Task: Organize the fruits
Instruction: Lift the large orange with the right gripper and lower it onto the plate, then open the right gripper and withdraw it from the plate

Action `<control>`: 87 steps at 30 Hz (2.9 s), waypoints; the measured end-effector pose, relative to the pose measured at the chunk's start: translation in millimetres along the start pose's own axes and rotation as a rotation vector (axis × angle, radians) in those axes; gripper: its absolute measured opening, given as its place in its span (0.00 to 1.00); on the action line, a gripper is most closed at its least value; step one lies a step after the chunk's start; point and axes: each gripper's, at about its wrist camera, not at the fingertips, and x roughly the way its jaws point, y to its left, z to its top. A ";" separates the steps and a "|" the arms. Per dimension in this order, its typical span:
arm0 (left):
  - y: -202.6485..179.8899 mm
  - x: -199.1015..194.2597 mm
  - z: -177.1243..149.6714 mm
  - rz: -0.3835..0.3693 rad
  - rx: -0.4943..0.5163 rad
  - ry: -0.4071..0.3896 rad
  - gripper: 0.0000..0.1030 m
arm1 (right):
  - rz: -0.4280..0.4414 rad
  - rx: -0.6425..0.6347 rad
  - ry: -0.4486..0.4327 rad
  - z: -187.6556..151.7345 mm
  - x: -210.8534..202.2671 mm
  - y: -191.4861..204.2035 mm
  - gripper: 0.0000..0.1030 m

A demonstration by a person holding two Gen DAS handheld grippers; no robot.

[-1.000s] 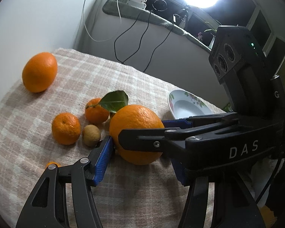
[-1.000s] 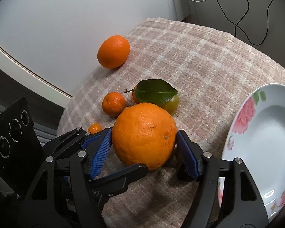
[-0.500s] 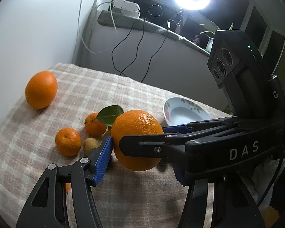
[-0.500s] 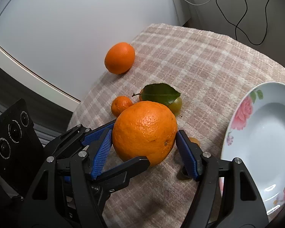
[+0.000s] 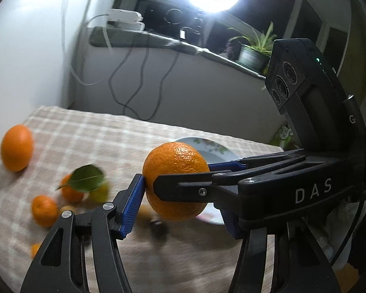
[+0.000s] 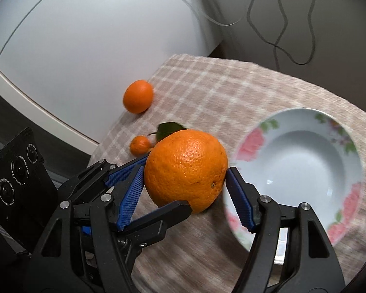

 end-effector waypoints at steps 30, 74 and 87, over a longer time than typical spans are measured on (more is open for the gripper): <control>-60.5 95.9 6.6 -0.141 0.031 0.140 0.55 | -0.163 0.168 0.011 -17.4 -32.2 -101.3 0.69; -22.8 33.0 4.6 0.015 0.048 0.054 0.55 | -0.178 0.118 -0.113 -10.8 -51.9 -61.5 0.70; 2.2 -18.9 -9.2 0.107 0.048 0.004 0.58 | -0.205 -0.033 -0.168 -26.0 -53.9 -8.0 0.72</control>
